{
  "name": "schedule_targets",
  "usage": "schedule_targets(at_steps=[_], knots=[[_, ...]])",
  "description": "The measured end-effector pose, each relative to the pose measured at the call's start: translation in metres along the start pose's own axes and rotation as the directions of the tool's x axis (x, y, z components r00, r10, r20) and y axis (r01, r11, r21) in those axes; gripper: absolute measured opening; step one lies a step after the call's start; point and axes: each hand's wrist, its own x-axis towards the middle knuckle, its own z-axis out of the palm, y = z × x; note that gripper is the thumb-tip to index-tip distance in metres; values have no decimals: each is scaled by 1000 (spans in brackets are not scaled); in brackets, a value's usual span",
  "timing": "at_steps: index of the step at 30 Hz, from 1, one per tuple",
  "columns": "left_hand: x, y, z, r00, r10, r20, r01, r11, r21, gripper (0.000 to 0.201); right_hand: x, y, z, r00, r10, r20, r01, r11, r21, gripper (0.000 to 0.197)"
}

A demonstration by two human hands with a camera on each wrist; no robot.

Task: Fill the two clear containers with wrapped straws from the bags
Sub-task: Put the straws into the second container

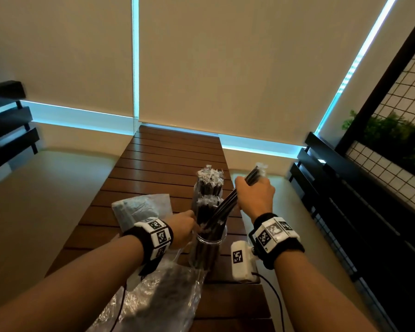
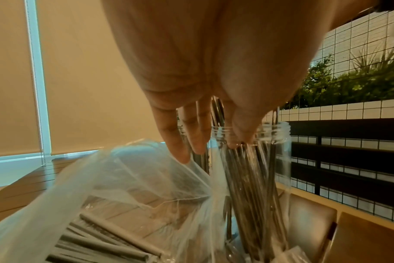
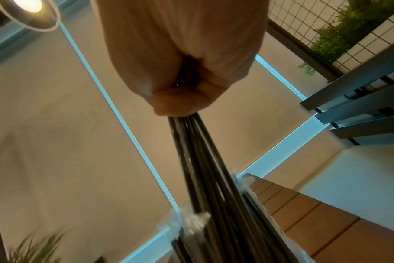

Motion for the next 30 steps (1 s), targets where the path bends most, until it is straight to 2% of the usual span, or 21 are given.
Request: schedule_targets(at_steps=[2, 6, 8, 10, 14, 16, 18, 19, 21, 23, 25, 27, 30], knots=[[2, -3, 1, 999, 22, -34, -22, 1000, -9, 29, -2, 7, 12, 998, -62, 21, 64, 995, -79, 24], [2, -6, 6, 995, 26, -95, -27, 1000, -6, 23, -15, 37, 43, 978, -146, 149, 178, 957, -229, 30], [3, -5, 8, 995, 7, -99, -10, 1000, -23, 23, -26, 52, 53, 965, -186, 186, 249, 876, -412, 20], [3, -4, 8, 996, -6, -92, 2, 999, -51, 23, -33, 63, 55, 961, -206, 184, 274, 803, -529, 35], [5, -2, 9, 995, -10, -103, -1, 994, -111, 23, -25, 60, 45, 970, -238, 55, 241, 898, -369, 71], [6, 0, 10, 993, 2, -118, -16, 992, -121, 22, -16, 48, 39, 949, -314, -9, 297, 906, -301, 72], [7, 1, 12, 991, 15, -133, -30, 993, -114, 21, -8, 32, 36, 909, -415, -39, 391, 881, -265, 62], [7, 2, 12, 991, 21, -134, -35, 994, -105, 22, -5, 25, 37, 885, -465, -6, 445, 850, -282, 56], [10, 0, 13, 991, 32, -131, -44, 995, -94, 21, -2, 17, 43, 841, -518, 156, 537, 763, -360, 49], [12, -3, 13, 991, 31, -132, -42, 996, -80, 22, -4, 23, 54, 804, -480, 350, 594, 682, -427, 50], [13, -4, 12, 990, 27, -136, -37, 997, -69, 24, -9, 38, 65, 783, -389, 485, 607, 645, -464, 52], [14, -3, 11, 993, 26, -112, -32, 998, -48, 26, -13, 55, 71, 775, -330, 539, 605, 633, -483, 50], [13, -5, 12, 990, 24, -139, -39, 993, -108, 26, -15, 63, 72, 778, -338, 529, 604, 634, -483, 45]])
